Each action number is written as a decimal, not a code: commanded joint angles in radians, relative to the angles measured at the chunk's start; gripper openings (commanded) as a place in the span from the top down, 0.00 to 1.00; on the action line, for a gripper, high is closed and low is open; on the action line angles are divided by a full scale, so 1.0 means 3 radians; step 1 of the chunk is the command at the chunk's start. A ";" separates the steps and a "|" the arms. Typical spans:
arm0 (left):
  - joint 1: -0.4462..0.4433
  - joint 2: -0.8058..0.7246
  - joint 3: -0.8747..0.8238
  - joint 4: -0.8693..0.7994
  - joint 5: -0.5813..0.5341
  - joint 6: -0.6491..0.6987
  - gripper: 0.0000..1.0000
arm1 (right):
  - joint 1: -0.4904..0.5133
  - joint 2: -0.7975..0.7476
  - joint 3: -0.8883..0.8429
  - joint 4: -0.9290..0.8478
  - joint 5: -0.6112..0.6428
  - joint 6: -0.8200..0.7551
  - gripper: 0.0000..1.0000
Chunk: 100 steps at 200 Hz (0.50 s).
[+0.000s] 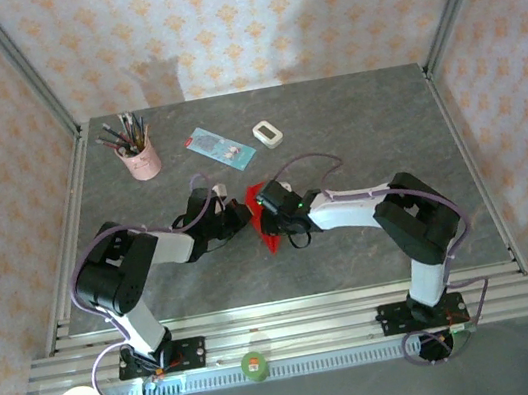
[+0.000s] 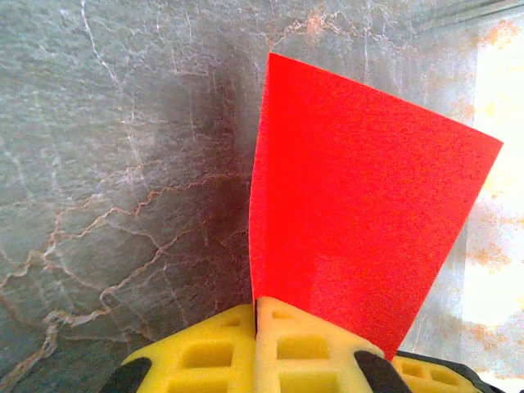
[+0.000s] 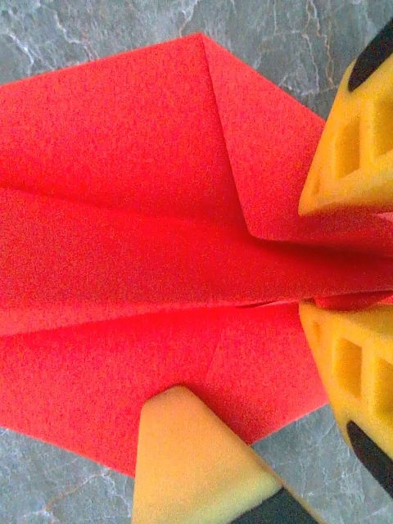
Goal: Fold a paper plane with a square sheet of paper (pick it up from the middle)
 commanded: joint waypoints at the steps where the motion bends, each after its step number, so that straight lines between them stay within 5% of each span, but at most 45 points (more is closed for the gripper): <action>1: -0.0006 0.0053 0.0040 0.0025 0.0069 0.0028 0.96 | 0.0065 0.0065 0.0141 -0.0161 0.0181 0.0066 0.70; 100: -0.0009 0.0028 0.0022 0.0011 0.0054 0.0031 0.93 | 0.0128 0.0190 0.0272 -0.0422 0.0350 0.0265 0.78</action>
